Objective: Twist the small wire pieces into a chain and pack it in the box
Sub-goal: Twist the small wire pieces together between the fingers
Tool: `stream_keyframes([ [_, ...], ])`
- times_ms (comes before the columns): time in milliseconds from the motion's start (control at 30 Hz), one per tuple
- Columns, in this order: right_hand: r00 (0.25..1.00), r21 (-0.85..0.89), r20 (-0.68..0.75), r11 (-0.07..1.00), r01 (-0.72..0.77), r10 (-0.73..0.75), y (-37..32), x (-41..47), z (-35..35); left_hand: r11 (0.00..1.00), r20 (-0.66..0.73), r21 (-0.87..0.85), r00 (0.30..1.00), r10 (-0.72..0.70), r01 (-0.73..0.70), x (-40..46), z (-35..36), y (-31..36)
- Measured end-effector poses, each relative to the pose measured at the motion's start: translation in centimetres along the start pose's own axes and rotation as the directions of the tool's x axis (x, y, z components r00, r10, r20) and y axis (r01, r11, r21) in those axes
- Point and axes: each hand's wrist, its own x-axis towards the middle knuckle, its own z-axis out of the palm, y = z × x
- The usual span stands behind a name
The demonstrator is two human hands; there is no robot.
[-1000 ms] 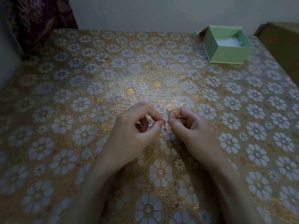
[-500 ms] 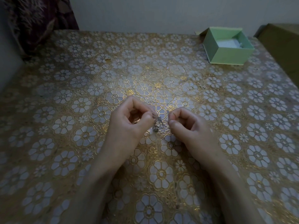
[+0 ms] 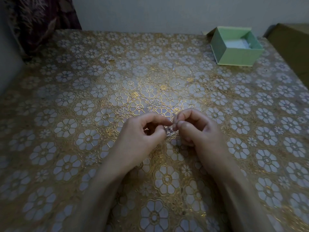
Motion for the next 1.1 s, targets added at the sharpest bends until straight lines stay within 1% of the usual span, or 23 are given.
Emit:
stream_keyframes([
  [133,1.0,0.037,-0.024,0.999,-0.004,0.004,0.0,0.1,0.0,0.998,-0.026,0.061,1.0,0.007,-0.005,0.1,-0.2,-0.4],
  [267,0.997,0.115,-0.063,0.992,-0.046,0.053,0.2,0.2,-0.1,0.999,-0.052,0.041,0.999,0.009,-0.007,0.0,-0.2,-0.1],
  [367,0.994,0.184,-0.074,0.981,-0.065,0.08,0.2,0.3,0.0,0.999,-0.027,0.043,1.0,0.004,-0.003,0.0,-0.2,0.0],
  [467,0.995,0.278,-0.07,0.959,-0.05,0.073,0.1,0.4,-0.1,0.997,0.002,0.071,1.0,0.029,-0.029,0.0,-0.1,-0.2],
  [567,0.995,0.293,-0.068,0.955,-0.049,0.072,0.2,0.3,-0.3,0.998,-0.006,0.052,1.0,0.024,-0.024,0.0,0.0,-0.3],
  [633,0.994,0.227,-0.084,0.973,-0.042,0.063,0.2,0.3,-0.3,0.999,-0.005,0.035,1.0,0.02,-0.02,0.0,0.0,-0.1],
  [800,0.992,-0.057,-0.128,0.998,0.01,-0.018,0.3,0.0,-0.3,1.0,-0.015,0.01,1.0,0.014,-0.014,0.0,-0.4,0.0],
  [900,0.993,-0.294,-0.083,0.954,0.055,-0.083,0.3,-0.1,-0.1,0.999,-0.045,-0.04,0.999,0.018,-0.019,0.0,-0.5,0.1],
  [1033,0.994,-0.433,-0.005,0.897,0.092,-0.105,0.8,-0.1,0.0,0.997,-0.065,-0.076,0.998,0.001,-0.006,0.1,-0.6,0.2],
  [1100,0.993,-0.495,0.01,0.862,0.108,-0.119,1.1,-0.1,-0.1,0.997,-0.065,-0.079,0.998,-0.005,0.0,0.1,-0.7,0.1],
])
